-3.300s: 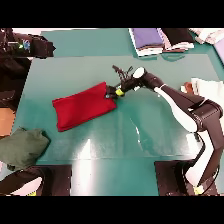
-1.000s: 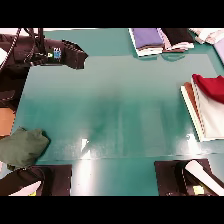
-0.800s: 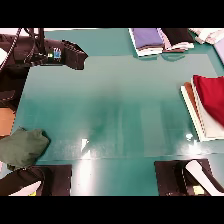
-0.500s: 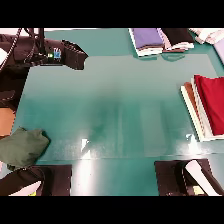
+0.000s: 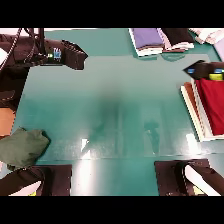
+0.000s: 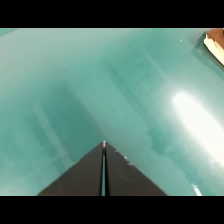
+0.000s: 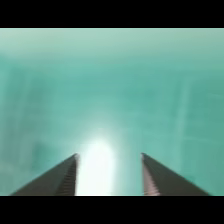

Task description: Fold the shirts.

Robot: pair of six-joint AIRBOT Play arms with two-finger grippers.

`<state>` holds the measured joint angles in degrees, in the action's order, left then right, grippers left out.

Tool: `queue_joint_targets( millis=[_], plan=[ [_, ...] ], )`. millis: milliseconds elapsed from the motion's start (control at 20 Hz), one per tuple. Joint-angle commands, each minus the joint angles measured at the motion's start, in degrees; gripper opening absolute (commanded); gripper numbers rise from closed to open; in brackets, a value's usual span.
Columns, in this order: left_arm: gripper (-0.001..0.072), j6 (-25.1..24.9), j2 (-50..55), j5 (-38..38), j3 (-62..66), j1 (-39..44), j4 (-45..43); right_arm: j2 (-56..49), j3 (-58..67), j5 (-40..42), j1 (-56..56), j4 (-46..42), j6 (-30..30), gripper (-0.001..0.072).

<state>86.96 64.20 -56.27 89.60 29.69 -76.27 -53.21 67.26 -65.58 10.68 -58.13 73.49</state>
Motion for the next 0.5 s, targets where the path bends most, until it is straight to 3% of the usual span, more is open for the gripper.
queue_joint_targets(
  millis=[0,50,100,450],
  plan=[
    [0.0026,0.00,-0.04,2.10,0.00,0.02,0.00,-2.43,0.20,1.14,-11.08,1.03,-0.02,0.0230],
    [0.0026,0.02,-0.04,2.71,0.00,0.02,0.00,-3.02,0.20,1.09,-12.76,1.03,-0.04,0.0049],
    [0.0026,0.00,-0.04,3.39,0.00,0.02,0.00,-3.45,0.20,1.07,-13.88,1.03,-0.07,0.0016],
    [0.0026,0.00,-0.04,4.35,0.00,0.02,0.00,-3.80,0.20,0.28,-15.23,1.05,-0.07,0.0016]
  ],
)
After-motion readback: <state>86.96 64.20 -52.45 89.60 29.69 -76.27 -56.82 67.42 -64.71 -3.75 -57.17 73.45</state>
